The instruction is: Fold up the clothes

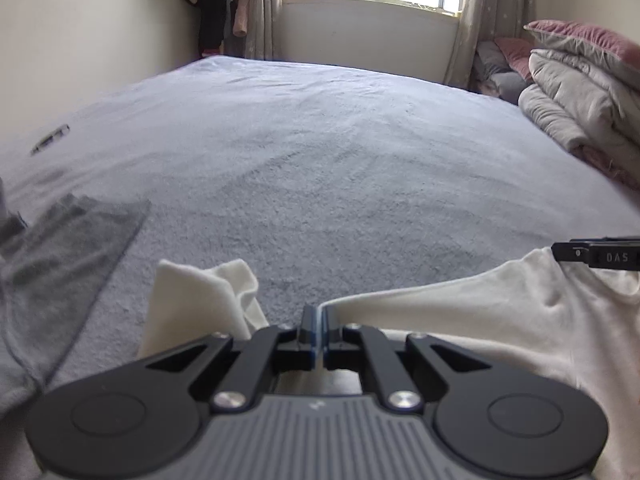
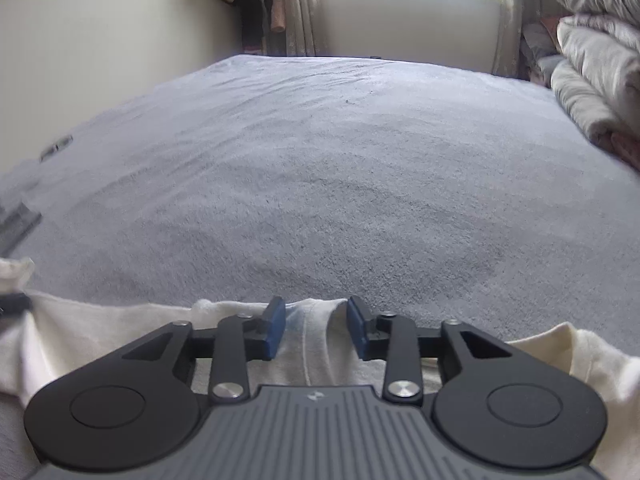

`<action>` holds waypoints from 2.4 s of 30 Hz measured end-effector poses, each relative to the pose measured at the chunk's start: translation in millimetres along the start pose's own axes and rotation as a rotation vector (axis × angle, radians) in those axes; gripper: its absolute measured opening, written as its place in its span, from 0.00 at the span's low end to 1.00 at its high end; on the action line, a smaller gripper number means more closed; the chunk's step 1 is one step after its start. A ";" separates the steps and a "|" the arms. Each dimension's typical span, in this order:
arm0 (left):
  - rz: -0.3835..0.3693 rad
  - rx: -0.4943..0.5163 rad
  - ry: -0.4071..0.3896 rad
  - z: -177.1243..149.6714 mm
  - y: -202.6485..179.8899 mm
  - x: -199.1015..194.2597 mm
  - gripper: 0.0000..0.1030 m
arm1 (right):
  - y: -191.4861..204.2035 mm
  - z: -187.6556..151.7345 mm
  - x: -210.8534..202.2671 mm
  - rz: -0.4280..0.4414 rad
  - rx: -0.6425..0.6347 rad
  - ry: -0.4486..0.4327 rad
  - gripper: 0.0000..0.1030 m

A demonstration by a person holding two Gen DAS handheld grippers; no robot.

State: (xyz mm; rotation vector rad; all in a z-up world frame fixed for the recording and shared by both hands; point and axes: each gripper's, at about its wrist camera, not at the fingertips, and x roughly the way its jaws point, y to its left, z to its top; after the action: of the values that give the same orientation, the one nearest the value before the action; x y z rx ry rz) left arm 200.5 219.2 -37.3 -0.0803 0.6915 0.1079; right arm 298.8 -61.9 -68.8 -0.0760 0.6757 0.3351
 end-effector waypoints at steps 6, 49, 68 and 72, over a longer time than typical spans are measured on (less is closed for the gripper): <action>0.034 -0.122 0.057 -4.0 8.1 1.2 0.03 | 2.2 -4.9 4.2 -0.031 -0.011 -0.037 0.39; -0.337 0.037 0.146 -95.5 -196.2 -110.6 0.81 | -179.8 -138.4 -298.2 -0.555 0.157 0.094 0.51; -0.373 0.179 0.049 -140.7 -195.7 -149.5 0.87 | -213.6 -186.7 -286.7 -0.420 0.453 0.088 0.51; -0.380 0.148 0.061 -136.3 -193.0 -146.9 0.87 | -209.8 -185.7 -275.9 -0.429 0.433 0.101 0.51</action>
State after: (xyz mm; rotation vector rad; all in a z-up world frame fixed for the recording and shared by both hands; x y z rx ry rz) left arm 26.4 2.3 -40.6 -0.0723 0.7323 -0.3107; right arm 55.0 -369.8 -49.4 0.1749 0.7986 -0.2314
